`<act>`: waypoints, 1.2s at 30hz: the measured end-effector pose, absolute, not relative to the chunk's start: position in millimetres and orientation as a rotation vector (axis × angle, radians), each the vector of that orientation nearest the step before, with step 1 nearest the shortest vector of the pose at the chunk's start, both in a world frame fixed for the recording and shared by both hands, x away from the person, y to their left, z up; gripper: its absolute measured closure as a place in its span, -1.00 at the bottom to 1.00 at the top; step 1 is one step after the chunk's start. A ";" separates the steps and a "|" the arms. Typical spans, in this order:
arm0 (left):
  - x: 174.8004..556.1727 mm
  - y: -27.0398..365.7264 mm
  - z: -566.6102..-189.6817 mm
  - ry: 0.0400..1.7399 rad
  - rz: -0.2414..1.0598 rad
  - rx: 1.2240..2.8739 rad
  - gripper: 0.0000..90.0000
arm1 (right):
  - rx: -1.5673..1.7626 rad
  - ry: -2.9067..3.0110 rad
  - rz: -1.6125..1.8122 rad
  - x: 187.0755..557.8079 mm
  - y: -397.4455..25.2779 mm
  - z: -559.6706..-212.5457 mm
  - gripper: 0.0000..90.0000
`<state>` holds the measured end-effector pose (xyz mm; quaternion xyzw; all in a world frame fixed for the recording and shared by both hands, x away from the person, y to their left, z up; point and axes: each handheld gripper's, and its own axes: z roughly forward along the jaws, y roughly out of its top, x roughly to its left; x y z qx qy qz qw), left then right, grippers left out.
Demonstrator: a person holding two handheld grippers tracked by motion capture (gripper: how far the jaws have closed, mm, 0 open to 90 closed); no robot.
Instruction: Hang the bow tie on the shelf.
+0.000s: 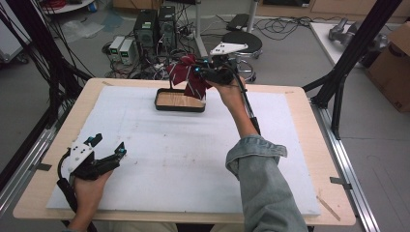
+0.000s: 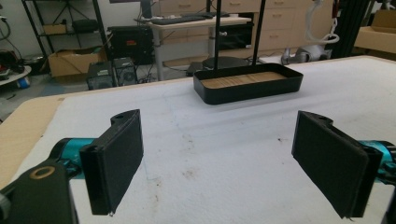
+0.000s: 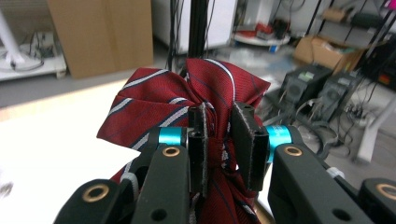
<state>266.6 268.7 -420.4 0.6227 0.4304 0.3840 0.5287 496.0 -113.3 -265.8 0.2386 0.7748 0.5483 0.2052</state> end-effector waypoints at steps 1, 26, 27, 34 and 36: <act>267.0 268.8 -420.7 1.029 0.917 1.491 -0.62 | 0.672 2.167 1.509 502.3 -112.0 -263.5 0.70; 266.7 269.5 -422.3 1.028 0.903 1.498 -0.62 | 0.856 2.184 1.262 538.5 -143.8 -275.9 0.70; 266.7 269.7 -422.3 1.028 0.902 1.497 -0.62 | 0.854 2.188 1.259 539.1 -144.6 -277.9 0.70; 266.3 270.1 -422.3 1.029 0.902 1.494 -0.62 | 0.843 2.225 1.256 537.8 -149.4 -294.0 0.69; 266.2 269.6 -422.3 1.027 0.902 1.495 -0.62 | 0.844 2.251 1.250 537.5 -149.9 -298.3 0.69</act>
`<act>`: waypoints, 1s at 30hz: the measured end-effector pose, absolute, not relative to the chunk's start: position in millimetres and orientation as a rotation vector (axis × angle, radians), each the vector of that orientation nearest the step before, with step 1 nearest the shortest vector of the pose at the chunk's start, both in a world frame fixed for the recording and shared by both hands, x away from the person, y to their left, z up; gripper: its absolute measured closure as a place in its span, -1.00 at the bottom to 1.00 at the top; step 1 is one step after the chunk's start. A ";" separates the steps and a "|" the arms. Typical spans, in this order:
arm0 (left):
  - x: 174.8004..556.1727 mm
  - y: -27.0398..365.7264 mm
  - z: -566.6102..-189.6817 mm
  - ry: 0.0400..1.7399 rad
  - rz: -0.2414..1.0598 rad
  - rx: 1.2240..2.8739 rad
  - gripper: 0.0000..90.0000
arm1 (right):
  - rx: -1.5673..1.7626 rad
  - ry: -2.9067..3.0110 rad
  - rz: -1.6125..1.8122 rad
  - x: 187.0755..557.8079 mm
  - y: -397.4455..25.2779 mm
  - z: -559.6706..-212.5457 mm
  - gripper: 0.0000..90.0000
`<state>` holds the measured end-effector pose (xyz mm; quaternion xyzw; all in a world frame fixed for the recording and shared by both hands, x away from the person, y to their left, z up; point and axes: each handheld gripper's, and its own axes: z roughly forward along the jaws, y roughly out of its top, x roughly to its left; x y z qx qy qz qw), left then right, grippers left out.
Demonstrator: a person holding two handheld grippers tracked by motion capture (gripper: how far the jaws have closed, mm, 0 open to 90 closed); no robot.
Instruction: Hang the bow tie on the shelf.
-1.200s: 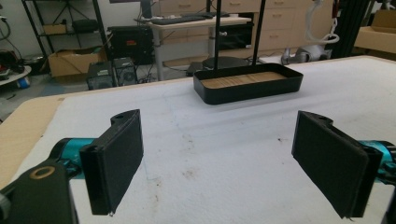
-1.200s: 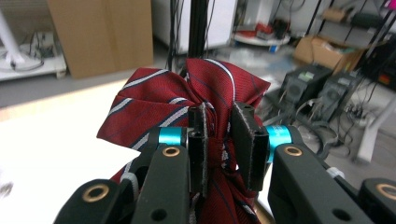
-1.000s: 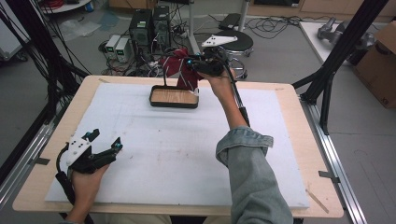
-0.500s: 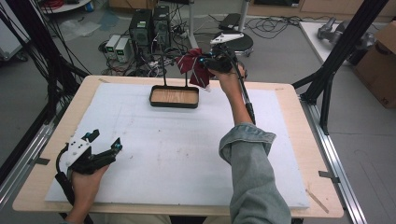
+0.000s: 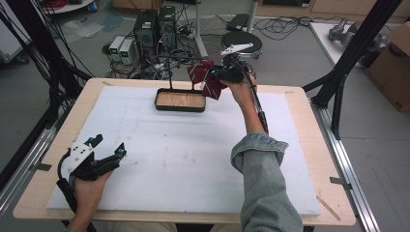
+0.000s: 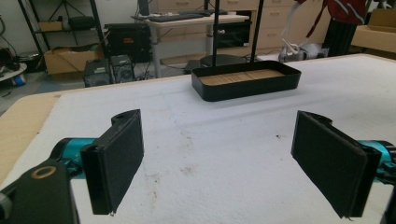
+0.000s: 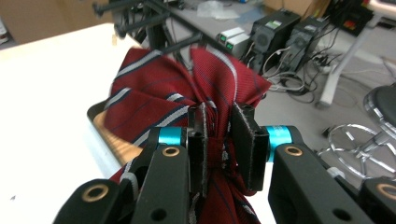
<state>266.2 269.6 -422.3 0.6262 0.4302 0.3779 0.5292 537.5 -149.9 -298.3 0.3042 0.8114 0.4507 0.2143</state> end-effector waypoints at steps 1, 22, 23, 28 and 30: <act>266.1 269.5 -422.3 1.028 0.904 1.497 -0.62 | 0.830 2.251 1.250 536.9 -149.9 -300.2 0.69; 265.9 269.4 -422.5 1.026 0.902 1.497 -0.61 | 0.902 2.274 1.171 543.0 -129.1 -329.4 0.68; 266.1 269.4 -422.6 1.026 0.900 1.497 -0.61 | 0.908 2.268 1.174 543.4 -129.5 -330.0 0.67; 266.0 269.1 -422.6 1.024 0.903 1.493 -0.61 | 0.922 2.250 1.180 543.7 -131.7 -331.6 0.57; 266.0 268.9 -422.7 1.022 0.899 1.497 -0.61 | 0.912 2.258 1.173 543.5 -132.3 -332.5 0.50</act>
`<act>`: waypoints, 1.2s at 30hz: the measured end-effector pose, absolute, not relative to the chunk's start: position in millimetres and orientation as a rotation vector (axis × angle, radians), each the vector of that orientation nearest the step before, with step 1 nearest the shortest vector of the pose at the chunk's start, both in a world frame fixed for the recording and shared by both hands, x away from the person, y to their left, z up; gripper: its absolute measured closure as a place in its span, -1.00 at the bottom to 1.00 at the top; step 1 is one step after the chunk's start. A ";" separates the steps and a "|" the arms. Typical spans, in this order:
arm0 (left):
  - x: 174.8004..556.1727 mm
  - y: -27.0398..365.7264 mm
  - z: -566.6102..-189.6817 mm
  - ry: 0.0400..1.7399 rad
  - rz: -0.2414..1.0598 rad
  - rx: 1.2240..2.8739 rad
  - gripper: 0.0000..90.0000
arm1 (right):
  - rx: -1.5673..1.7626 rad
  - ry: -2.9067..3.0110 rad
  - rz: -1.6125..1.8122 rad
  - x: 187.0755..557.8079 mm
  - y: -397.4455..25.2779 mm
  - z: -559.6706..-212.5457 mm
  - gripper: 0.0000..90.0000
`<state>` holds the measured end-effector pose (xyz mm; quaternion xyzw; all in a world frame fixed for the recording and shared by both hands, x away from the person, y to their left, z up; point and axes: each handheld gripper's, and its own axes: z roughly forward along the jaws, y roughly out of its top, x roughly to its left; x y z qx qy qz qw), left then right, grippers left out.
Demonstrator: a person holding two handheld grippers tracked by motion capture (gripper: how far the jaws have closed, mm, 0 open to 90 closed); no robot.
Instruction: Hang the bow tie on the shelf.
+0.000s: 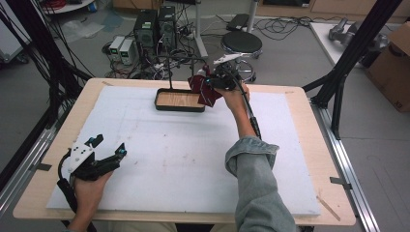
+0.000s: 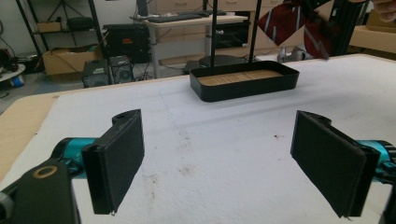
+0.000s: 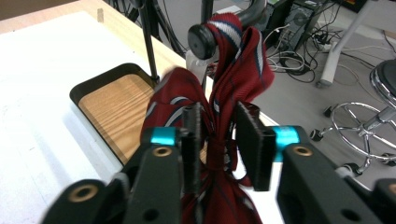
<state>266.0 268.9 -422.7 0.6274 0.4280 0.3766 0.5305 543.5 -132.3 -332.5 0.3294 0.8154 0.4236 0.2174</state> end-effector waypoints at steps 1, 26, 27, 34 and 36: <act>266.1 268.6 -422.8 1.021 0.900 1.497 -0.61 | 0.908 2.254 1.169 543.3 -133.0 -332.9 0.50; 266.2 268.7 -422.6 1.023 0.910 1.491 -0.61 | 0.911 2.121 1.323 503.7 -186.1 -300.3 -0.31; 266.3 268.7 -422.7 1.025 0.910 1.490 -0.61 | 0.915 2.116 1.329 500.4 -189.5 -299.3 -0.33; 267.9 267.1 -422.9 1.026 0.912 1.494 -0.61 | 0.930 2.043 1.394 478.9 -213.7 -289.3 -0.51; 268.6 266.4 -423.3 1.027 0.910 1.495 -0.61 | 0.939 2.020 1.412 472.3 -220.6 -286.8 -0.56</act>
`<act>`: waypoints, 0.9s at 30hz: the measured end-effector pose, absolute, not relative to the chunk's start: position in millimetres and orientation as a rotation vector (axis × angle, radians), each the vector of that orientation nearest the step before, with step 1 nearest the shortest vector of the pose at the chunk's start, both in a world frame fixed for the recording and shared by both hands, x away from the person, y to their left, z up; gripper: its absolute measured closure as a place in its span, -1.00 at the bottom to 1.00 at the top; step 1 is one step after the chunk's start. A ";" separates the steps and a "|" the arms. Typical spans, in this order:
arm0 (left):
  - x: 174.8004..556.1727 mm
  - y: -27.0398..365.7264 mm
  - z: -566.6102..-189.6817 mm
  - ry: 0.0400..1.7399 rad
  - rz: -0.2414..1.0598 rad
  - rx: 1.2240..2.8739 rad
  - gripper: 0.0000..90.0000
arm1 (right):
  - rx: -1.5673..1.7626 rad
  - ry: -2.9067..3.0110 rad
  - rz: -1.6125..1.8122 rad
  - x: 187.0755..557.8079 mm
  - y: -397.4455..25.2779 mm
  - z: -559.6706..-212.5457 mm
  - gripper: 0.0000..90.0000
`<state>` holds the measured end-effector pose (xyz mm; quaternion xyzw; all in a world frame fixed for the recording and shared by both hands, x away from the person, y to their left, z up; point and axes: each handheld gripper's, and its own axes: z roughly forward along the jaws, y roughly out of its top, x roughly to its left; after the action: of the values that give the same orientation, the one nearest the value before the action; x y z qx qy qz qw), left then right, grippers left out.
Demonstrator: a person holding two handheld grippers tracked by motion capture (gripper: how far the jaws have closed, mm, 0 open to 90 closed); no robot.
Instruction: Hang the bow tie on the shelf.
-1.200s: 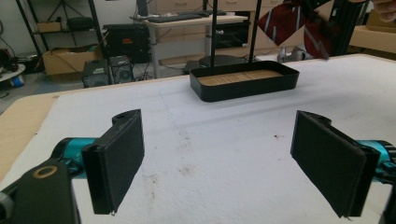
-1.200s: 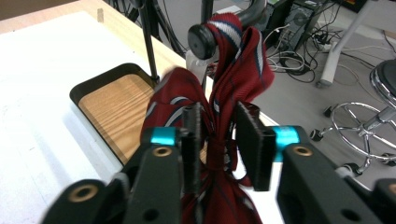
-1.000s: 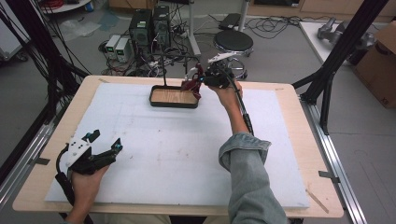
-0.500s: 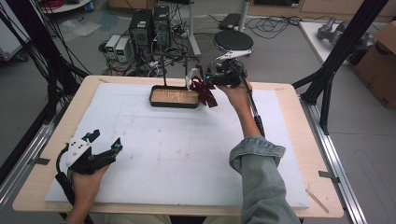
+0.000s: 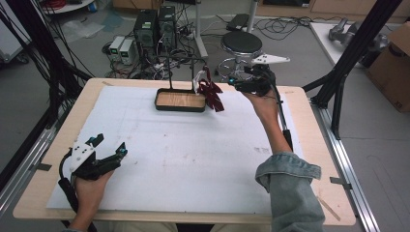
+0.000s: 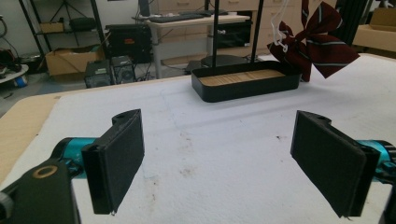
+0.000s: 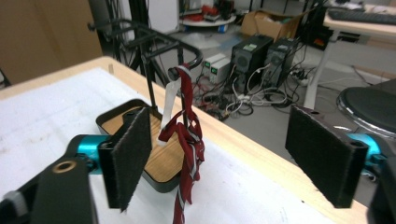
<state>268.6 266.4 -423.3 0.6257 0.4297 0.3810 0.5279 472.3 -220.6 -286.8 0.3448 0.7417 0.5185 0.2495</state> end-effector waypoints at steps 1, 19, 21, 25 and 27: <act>268.8 266.1 -423.3 1.027 0.910 1.496 -0.61 | 0.943 2.009 1.415 469.2 -223.8 -285.6 -0.60; 267.8 264.9 -423.7 1.023 0.911 1.494 -0.61 | 0.976 1.914 1.460 415.4 -262.0 -279.2 -0.74; 267.6 264.7 -423.7 1.019 0.914 1.498 -0.61 | 0.958 1.866 1.482 407.8 -265.4 -278.3 -0.74; 267.2 265.3 -423.5 1.021 0.915 1.499 -0.61 | 0.965 1.826 1.500 394.0 -272.9 -279.8 -0.74; 267.1 265.3 -423.5 1.021 0.916 1.499 -0.61 | 0.972 1.807 1.510 387.1 -277.9 -282.2 -0.74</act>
<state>267.1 265.3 -423.5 0.6270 0.4270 0.3832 0.5269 387.1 -277.9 -282.2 0.3648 0.6783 0.5666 0.2927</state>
